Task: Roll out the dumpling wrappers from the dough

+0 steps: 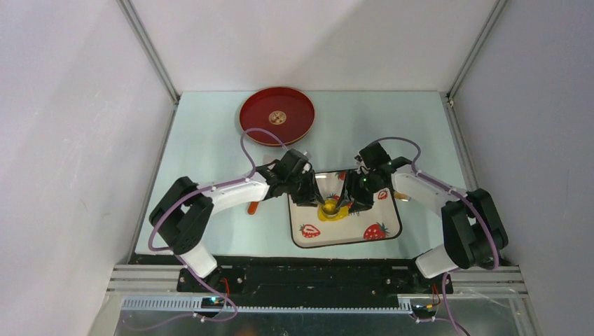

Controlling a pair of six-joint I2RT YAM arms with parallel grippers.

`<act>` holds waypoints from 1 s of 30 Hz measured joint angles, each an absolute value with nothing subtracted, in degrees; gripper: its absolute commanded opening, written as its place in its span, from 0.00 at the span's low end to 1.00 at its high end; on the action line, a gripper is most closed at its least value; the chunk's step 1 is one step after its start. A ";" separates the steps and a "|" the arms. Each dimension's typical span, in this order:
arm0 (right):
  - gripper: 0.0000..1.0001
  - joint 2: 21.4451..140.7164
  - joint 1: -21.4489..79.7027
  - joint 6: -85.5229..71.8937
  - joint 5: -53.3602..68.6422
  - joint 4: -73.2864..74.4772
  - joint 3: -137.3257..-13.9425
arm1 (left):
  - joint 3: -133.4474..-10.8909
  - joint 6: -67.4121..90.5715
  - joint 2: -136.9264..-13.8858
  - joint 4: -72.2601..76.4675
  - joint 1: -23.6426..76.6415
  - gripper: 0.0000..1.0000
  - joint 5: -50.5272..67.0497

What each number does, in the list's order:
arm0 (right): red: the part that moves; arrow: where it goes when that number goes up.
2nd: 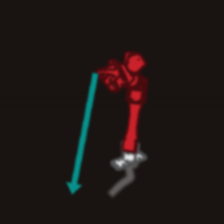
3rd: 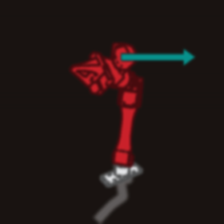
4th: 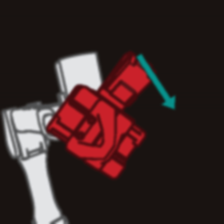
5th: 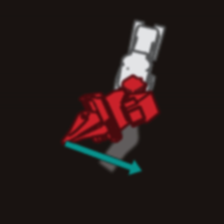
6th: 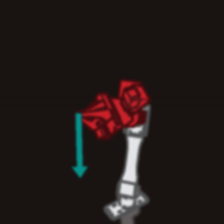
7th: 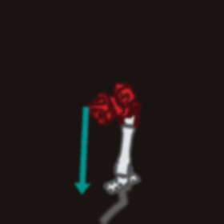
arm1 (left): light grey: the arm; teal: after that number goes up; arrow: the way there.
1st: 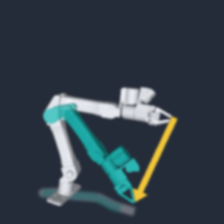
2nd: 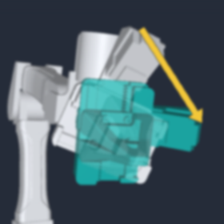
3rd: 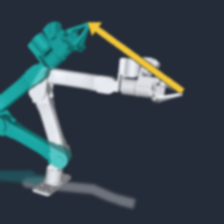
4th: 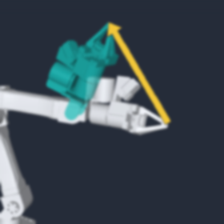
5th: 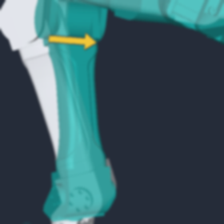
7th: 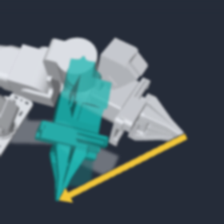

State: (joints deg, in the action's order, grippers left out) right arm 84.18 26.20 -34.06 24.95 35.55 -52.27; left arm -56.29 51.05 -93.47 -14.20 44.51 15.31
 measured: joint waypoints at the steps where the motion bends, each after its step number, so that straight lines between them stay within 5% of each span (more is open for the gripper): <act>1: 0.50 84.90 26.20 -34.33 24.95 35.35 -52.27 | -56.45 51.16 -94.00 -14.09 44.51 0.33 15.35; 30: 0.20 92.90 24.53 -36.45 28.25 28.88 -52.27 | -57.84 52.47 -99.02 -13.80 46.00 0.13 15.44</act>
State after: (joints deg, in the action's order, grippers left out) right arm 92.90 24.53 -36.45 28.25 28.88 -52.27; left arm -57.84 52.47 -99.02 -13.80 46.00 15.44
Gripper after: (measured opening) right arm 0.229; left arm 0.165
